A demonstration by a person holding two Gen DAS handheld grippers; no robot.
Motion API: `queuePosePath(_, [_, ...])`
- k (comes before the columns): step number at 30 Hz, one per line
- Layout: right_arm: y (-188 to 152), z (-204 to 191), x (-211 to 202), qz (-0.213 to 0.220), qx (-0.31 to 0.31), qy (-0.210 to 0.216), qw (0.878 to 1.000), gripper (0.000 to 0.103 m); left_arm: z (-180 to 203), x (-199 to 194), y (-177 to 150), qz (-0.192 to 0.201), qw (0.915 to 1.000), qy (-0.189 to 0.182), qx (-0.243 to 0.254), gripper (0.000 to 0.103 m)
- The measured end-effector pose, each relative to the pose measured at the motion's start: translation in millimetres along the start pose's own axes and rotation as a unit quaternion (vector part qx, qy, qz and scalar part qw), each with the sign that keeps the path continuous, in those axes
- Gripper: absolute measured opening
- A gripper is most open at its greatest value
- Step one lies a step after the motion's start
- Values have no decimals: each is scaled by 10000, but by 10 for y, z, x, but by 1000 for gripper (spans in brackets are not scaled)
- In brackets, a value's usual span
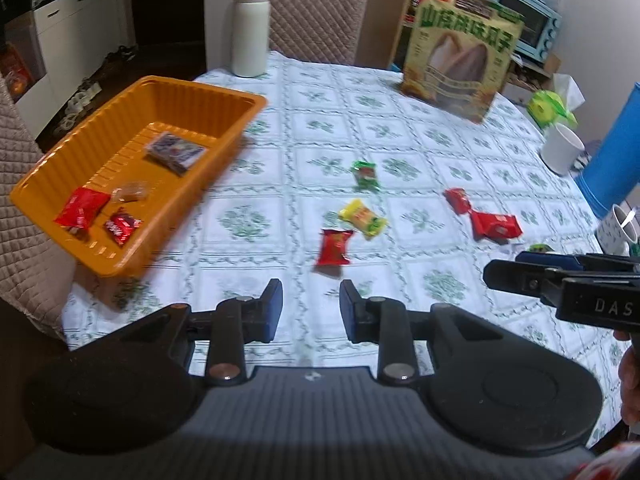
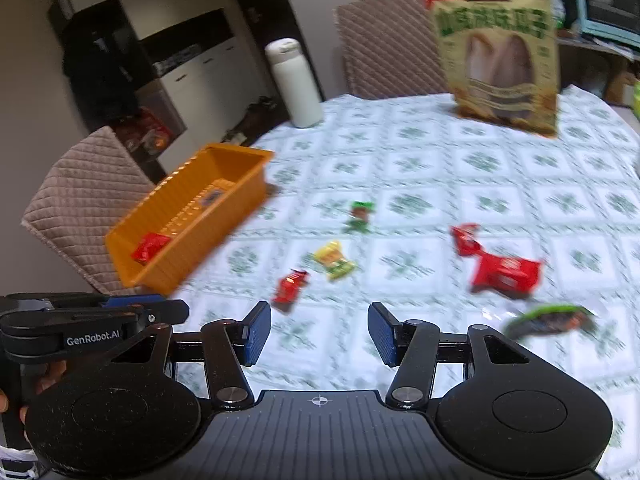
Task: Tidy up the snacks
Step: 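Move both tools back over the table toward the remaining snacks, then grasp the red packet with the left tool while the right tool grasps the clear green-edged packet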
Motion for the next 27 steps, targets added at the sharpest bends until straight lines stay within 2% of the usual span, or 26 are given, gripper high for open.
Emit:
queuePosePath(8, [-135, 381, -151, -32, 292, -321, 9991, 55, 262, 140, -26, -45, 9995, -89, 298, 31])
queuePosePath(27, [-159, 1025, -238, 35, 772, -889, 9930, 56, 362, 845, 164, 5, 9965, 94, 836, 31])
Point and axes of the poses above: each gripper's, at about its wrist camera, not at the fingertips, and x roughly the way its jaws point, z to its right, y to its top, the point moved 9 cm from there along x, roughly the way its jaws point, and after that the axes turned 2 degrees about z, right-handed, at the moved point
